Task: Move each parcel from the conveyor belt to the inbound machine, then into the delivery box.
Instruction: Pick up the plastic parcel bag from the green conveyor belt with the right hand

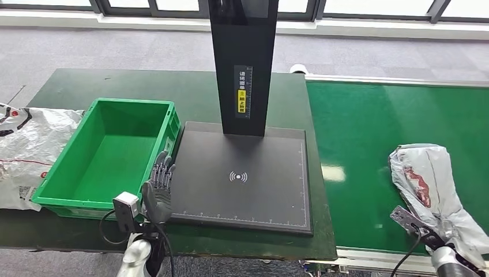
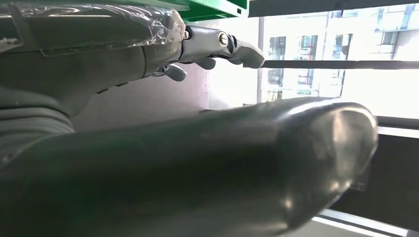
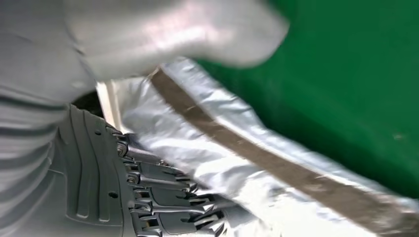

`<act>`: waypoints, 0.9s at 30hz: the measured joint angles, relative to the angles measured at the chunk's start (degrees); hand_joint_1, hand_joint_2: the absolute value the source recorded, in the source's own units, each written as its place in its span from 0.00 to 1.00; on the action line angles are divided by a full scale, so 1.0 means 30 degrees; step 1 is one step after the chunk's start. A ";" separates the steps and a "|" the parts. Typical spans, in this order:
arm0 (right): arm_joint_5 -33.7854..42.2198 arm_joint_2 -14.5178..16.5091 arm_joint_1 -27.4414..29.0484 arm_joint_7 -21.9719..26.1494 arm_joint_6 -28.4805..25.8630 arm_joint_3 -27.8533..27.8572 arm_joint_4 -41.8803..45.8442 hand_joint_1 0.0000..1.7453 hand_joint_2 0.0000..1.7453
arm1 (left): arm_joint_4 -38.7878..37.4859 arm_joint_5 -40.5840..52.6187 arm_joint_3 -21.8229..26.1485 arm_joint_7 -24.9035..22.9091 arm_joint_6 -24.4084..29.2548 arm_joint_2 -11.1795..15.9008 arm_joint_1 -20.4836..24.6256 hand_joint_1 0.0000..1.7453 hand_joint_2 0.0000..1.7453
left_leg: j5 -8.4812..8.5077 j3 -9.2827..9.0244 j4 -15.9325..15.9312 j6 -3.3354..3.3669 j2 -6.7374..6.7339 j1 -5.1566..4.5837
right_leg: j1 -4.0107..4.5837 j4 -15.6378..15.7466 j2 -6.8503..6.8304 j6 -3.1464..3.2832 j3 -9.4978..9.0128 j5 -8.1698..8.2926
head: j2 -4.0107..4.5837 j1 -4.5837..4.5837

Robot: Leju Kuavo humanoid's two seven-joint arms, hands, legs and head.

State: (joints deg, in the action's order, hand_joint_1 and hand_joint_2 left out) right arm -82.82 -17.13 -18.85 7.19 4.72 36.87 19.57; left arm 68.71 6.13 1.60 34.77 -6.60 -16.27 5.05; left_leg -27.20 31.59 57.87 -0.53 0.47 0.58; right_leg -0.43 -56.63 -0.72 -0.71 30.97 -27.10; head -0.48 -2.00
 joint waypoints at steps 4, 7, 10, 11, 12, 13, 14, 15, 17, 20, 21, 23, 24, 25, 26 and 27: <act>0.0020 -0.0047 0.0363 0.0687 -0.1095 -0.0261 0.0521 1.00 1.00 | -0.0036 -0.0100 0.0000 -0.0055 0.0015 0.0038 0.0011 0.00 0.00 | -0.0003 0.0018 0.0012 0.0015 -0.0015 -0.0018 | -0.0022 0.0004 0.0025 -0.0025 -0.0013 0.0038 | 0.0000 0.0000; 0.0135 -0.0006 0.0498 0.0927 -0.1633 -0.0590 0.1001 1.00 1.00 | 0.0057 -0.0168 0.0000 -0.0149 0.0022 0.0038 -0.0035 0.00 0.00 | -0.0002 0.0028 0.0020 0.0016 -0.0024 -0.0025 | -0.0026 0.0004 0.0043 -0.0027 0.0005 0.0047 | 0.0000 -0.0002; 0.0233 0.0085 0.0649 0.0996 -0.1975 -0.0901 0.1456 1.00 1.00 | 0.0164 -0.0184 0.0000 -0.0191 0.0027 0.0040 -0.0079 0.00 0.00 | -0.0002 0.0034 0.0020 0.0015 -0.0024 -0.0022 | -0.0020 0.0003 0.0044 -0.0026 0.0016 0.0046 | 0.0000 0.0000; 0.0259 0.0115 0.0688 0.1018 -0.2088 -0.0982 0.1584 1.00 1.00 | 0.0189 -0.0184 0.0000 -0.0202 0.0031 0.0042 -0.0092 0.00 0.00 | -0.0003 0.0036 0.0018 0.0015 -0.0024 -0.0021 | -0.0018 0.0003 0.0045 -0.0025 0.0019 0.0046 | 0.0000 0.0002; 0.0299 0.0158 0.0724 0.1074 -0.2301 -0.1054 0.1710 1.00 1.00 | 0.0215 -0.0184 0.0000 -0.0208 0.0035 0.0044 -0.0107 0.00 0.00 | -0.0003 0.0040 0.0017 0.0014 -0.0024 -0.0020 | -0.0015 0.0002 0.0045 -0.0024 0.0022 0.0045 | 0.0000 0.0000; 0.0363 0.0222 0.0778 0.1155 -0.2656 -0.1122 0.1847 1.00 1.00 | 0.0253 -0.0184 0.0000 -0.0209 0.0047 0.0044 -0.0135 0.00 0.00 | -0.0003 0.0048 0.0014 0.0013 -0.0023 -0.0019 | -0.0013 0.0000 0.0043 -0.0023 0.0025 0.0044 | 0.0000 0.0000; 0.0452 0.0324 0.0835 0.1255 -0.3154 -0.1206 0.2024 1.00 1.00 | 0.0315 -0.0182 0.0000 -0.0213 0.0064 0.0045 -0.0188 0.00 0.00 | -0.0002 0.0062 0.0009 0.0013 -0.0023 -0.0018 | -0.0014 -0.0005 0.0042 -0.0022 0.0032 0.0044 | 0.0000 0.0002; 0.0610 0.0485 0.0906 0.1382 -0.3813 -0.1302 0.2262 1.00 1.00 | 0.0410 -0.0169 0.0000 -0.0231 0.0088 0.0046 -0.0265 0.00 0.00 | -0.0001 0.0078 0.0005 0.0012 -0.0024 -0.0018 | -0.0015 -0.0011 0.0043 -0.0020 0.0050 0.0044 | 0.0000 0.0002; 0.1100 0.0933 0.1066 0.1662 -0.5063 -0.1506 0.2955 1.00 1.00 | 0.0685 -0.0091 0.0000 -0.0300 0.0133 0.0038 -0.0469 0.00 0.00 | 0.0005 0.0124 -0.0001 0.0003 -0.0038 -0.0021 | -0.0022 -0.0033 0.0057 -0.0013 0.0111 0.0050 | 0.0000 0.0004; 0.2322 0.1798 0.1350 0.2150 -0.6463 -0.1898 0.4864 1.00 1.00 | 0.1173 0.0109 0.0000 -0.0395 0.0189 0.0015 -0.0787 0.00 0.00 | 0.0018 0.0171 -0.0001 -0.0006 -0.0058 -0.0030 | -0.0033 -0.0055 0.0081 -0.0006 0.0186 0.0056 | 0.0000 0.0002; 0.2786 0.2082 0.1464 0.2324 -0.6813 -0.2055 0.5654 1.00 1.00 | 0.1328 0.0149 0.0000 -0.0415 0.0200 0.0011 -0.0895 0.00 0.00 | 0.0020 0.0175 -0.0001 -0.0007 -0.0057 -0.0031 | -0.0035 -0.0056 0.0082 -0.0005 0.0194 0.0056 | 0.0000 0.0002; 0.3718 0.2595 0.1648 0.2734 -0.7372 -0.2328 0.7086 1.00 1.00 | 0.1580 0.0190 0.0000 -0.0437 0.0213 0.0006 -0.1075 0.00 0.00 | 0.0023 0.0180 -0.0001 -0.0008 -0.0052 -0.0030 | -0.0033 -0.0058 0.0081 -0.0004 0.0202 0.0054 | 0.0000 -0.0002; 0.4219 0.2850 0.1769 0.2980 -0.7606 -0.2441 0.7788 1.00 1.00 | 0.1694 0.0219 0.0000 -0.0443 0.0220 -0.0002 -0.1150 0.00 0.00 | 0.0023 0.0186 -0.0001 -0.0009 -0.0046 -0.0030 | -0.0032 -0.0059 0.0076 -0.0004 0.0204 0.0052 | 0.0000 -0.0002; 0.4760 0.3141 0.1958 0.3240 -0.7837 -0.2537 0.8592 1.00 1.00 | 0.1824 0.0272 0.0000 -0.0444 0.0228 -0.0014 -0.1233 0.00 0.00 | 0.0023 0.0195 -0.0001 -0.0009 -0.0037 -0.0030 | -0.0032 -0.0060 0.0065 -0.0003 0.0207 0.0050 | 0.0000 -0.0002; 0.5343 0.3468 0.2211 0.3513 -0.8063 -0.2635 0.9539 1.00 1.00 | 0.1976 0.0334 0.0000 -0.0444 0.0235 -0.0029 -0.1333 0.00 0.00 | 0.0023 0.0206 -0.0001 -0.0009 -0.0028 -0.0030 | -0.0032 -0.0061 0.0055 -0.0001 0.0212 0.0047 | 0.0000 0.0000; 0.5923 0.3814 0.2496 0.3787 -0.8252 -0.2735 1.0548 1.00 1.00 | 0.2142 0.0412 0.0000 -0.0448 0.0242 -0.0055 -0.1445 0.00 0.00 | 0.0023 0.0215 -0.0001 -0.0009 -0.0024 -0.0030 | -0.0033 -0.0062 0.0049 0.0001 0.0221 0.0045 | 0.0000 0.0000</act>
State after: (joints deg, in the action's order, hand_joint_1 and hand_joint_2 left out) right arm -65.05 -5.69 -11.36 18.55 -20.03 28.66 51.22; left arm 75.13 7.36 1.60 33.43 -5.87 -16.43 0.72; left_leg -27.13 32.24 57.86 -0.56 0.40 0.49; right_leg -0.53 -56.81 -0.57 -0.70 31.63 -26.96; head -0.48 -2.00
